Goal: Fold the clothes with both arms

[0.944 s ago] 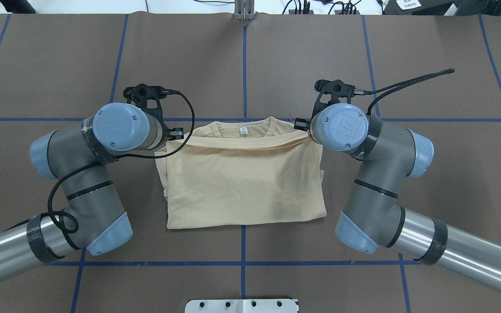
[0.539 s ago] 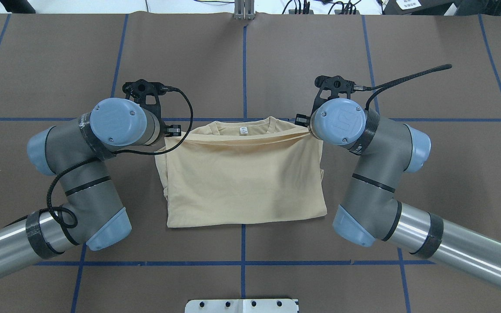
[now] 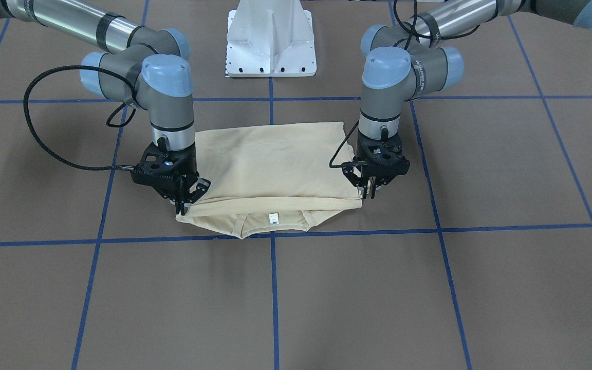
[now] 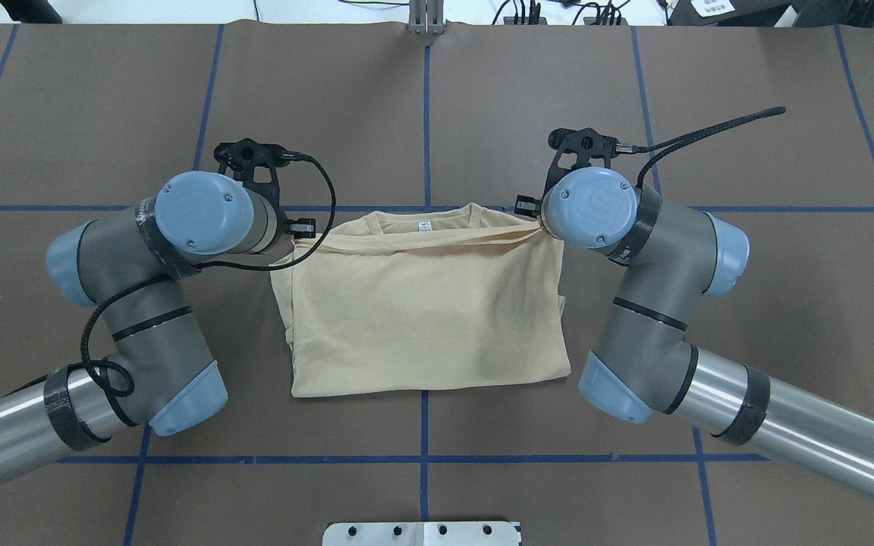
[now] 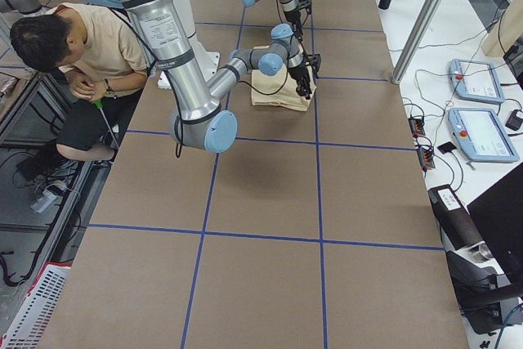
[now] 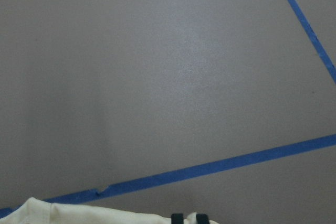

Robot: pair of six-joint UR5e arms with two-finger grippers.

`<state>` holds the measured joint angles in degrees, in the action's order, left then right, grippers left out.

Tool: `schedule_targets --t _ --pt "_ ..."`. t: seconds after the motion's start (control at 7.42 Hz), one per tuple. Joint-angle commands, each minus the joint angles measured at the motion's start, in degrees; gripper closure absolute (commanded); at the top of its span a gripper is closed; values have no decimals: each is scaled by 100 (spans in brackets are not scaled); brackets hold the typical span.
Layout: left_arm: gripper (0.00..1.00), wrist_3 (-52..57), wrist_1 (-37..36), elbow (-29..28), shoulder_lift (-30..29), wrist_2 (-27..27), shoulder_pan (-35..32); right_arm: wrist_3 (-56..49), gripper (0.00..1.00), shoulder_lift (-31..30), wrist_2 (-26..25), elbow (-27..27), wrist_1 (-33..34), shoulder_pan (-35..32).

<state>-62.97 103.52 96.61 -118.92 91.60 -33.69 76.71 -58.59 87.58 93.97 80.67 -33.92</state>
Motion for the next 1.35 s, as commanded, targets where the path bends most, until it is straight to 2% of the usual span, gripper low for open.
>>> schedule_targets --t 0.0,0.27,0.4,0.54,0.81,0.94,1.08,1.21 --pt "0 214 46 155 35 50 -24 -436 0 -12 521 42 -25 -228" --pt "0 215 133 637 393 207 20 -605 0 -195 559 268 -25 -273" --pt "0 102 534 840 761 609 98 -622 0 -319 559 444 -25 -273" --pt "0 -256 921 894 1104 604 491 -623 0 -337 559 464 -25 -273" --pt "1 -995 1074 894 1169 307 1221 -623 0 -337 550 455 -25 -273" --pt "11 -1181 1091 903 1151 306 1372 -623 0 -329 550 455 -25 -273" --pt "29 -1200 1100 903 1160 297 1443 -623 0 -329 550 455 -25 -273" --pt "38 -1209 1100 895 1169 297 1531 -623 0 -329 550 455 -25 -273"
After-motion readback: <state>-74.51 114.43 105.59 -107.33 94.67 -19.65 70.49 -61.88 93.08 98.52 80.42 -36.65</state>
